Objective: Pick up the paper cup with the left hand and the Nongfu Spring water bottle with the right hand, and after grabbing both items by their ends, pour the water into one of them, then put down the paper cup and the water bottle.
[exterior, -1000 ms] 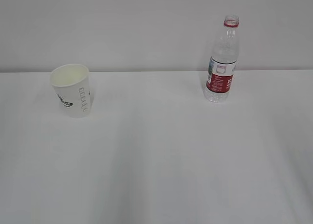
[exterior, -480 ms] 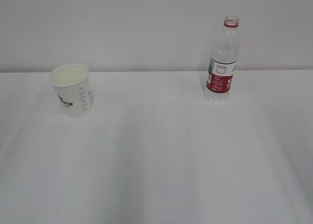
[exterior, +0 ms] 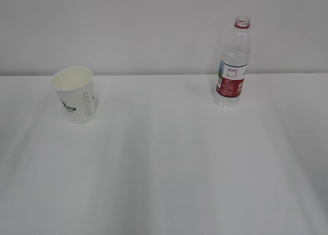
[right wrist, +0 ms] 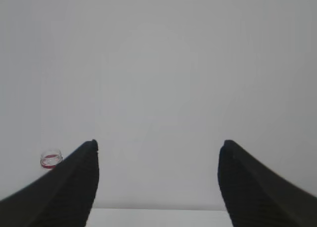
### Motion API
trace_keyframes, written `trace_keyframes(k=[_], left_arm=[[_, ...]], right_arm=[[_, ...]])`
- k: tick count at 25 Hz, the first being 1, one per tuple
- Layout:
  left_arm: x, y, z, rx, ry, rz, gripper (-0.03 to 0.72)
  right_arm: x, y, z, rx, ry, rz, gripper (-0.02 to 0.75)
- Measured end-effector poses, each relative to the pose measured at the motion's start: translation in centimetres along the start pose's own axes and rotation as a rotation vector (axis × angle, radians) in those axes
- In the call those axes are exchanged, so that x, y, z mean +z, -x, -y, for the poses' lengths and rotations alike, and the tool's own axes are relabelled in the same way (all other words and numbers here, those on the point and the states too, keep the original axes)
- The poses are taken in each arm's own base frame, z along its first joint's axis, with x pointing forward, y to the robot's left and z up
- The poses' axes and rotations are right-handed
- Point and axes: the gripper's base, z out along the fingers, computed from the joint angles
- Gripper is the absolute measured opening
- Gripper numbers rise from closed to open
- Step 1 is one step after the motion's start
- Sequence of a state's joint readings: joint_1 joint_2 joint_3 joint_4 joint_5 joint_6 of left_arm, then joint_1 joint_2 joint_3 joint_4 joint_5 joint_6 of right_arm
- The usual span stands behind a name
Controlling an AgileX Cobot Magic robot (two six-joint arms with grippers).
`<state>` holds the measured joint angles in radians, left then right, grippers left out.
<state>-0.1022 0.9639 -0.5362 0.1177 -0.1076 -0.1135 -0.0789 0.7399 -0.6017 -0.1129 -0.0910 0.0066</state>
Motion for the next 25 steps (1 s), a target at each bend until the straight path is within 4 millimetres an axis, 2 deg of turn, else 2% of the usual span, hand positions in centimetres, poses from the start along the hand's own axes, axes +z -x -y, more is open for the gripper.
trace_keyframes(k=[14, 25], left_arm=[[2.9, -1.0, 0.1, -0.002, -0.018, 0.015, 0.461], [4.7, -2.3, 0.2, -0.004, -0.025, -0.021, 0.461]], right_arm=[[4.1, -1.9, -0.3, 0.004, 0.021, -0.011, 0.568], [6.9, -4.8, -0.7, 0.008, 0.036, -0.107, 0.568]])
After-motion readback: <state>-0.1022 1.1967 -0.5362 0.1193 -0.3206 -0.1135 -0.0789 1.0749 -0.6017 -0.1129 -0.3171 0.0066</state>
